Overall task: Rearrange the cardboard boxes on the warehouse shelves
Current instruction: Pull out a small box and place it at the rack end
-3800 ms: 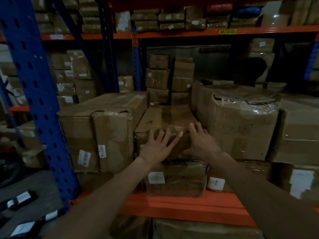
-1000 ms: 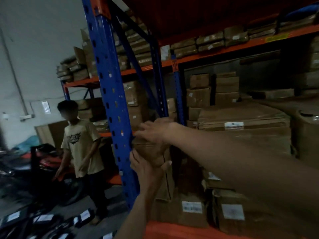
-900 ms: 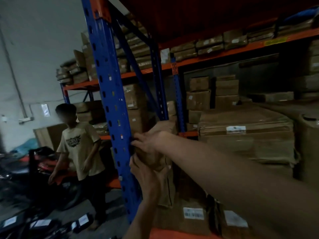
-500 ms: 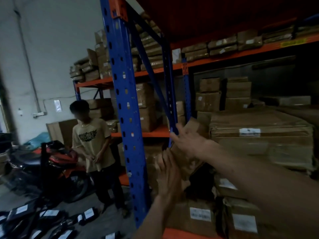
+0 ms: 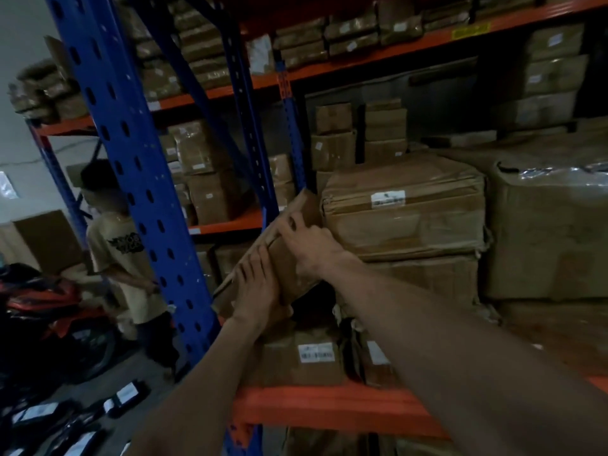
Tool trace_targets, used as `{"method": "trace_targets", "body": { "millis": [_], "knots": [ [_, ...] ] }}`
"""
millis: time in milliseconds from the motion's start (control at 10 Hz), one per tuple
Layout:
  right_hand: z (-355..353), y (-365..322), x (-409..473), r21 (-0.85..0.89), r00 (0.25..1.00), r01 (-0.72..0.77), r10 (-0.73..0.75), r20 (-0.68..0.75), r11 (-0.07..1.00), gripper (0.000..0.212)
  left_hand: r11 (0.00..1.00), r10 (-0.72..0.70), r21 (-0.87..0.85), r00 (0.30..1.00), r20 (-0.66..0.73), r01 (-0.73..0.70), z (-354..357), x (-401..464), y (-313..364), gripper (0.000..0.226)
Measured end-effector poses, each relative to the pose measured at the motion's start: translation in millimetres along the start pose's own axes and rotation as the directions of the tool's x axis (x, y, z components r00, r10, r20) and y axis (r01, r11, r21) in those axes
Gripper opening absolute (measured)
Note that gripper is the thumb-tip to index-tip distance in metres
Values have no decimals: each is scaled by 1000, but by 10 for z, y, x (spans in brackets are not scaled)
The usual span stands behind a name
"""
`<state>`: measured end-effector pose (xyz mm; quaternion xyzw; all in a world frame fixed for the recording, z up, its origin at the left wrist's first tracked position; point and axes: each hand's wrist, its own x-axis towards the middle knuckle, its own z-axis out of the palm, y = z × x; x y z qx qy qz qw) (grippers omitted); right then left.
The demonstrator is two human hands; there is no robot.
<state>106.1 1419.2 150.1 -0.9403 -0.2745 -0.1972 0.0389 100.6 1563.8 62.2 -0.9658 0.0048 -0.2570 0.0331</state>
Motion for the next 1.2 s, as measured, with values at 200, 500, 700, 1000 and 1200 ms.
{"method": "trace_targets", "body": {
  "millis": [200, 500, 700, 1000, 1200],
  "knots": [
    [439, -33, -477, 123, 991, -119, 126, -53, 985, 82, 957, 175, 231, 984, 18, -175, 240, -339, -32, 132],
    [847, -54, -460, 100, 951, -298, 286, 118, 949, 82, 874, 360, 315, 928, 94, -371, 440, -196, -132, 140],
    [679, -52, -463, 5, 957, -280, 279, 86, 960, 63, 888, 359, 332, 931, -65, -319, 420, -273, 63, 97],
    [606, -31, -539, -158, 981, -110, 132, 138, 981, 57, 859, 453, 316, 885, -105, -403, 538, -365, -61, 120],
    [608, 84, -859, 56, 991, -74, 67, 115, 996, 68, 896, 412, 206, 909, -56, -393, 462, -368, -71, 166]
  ]
}}
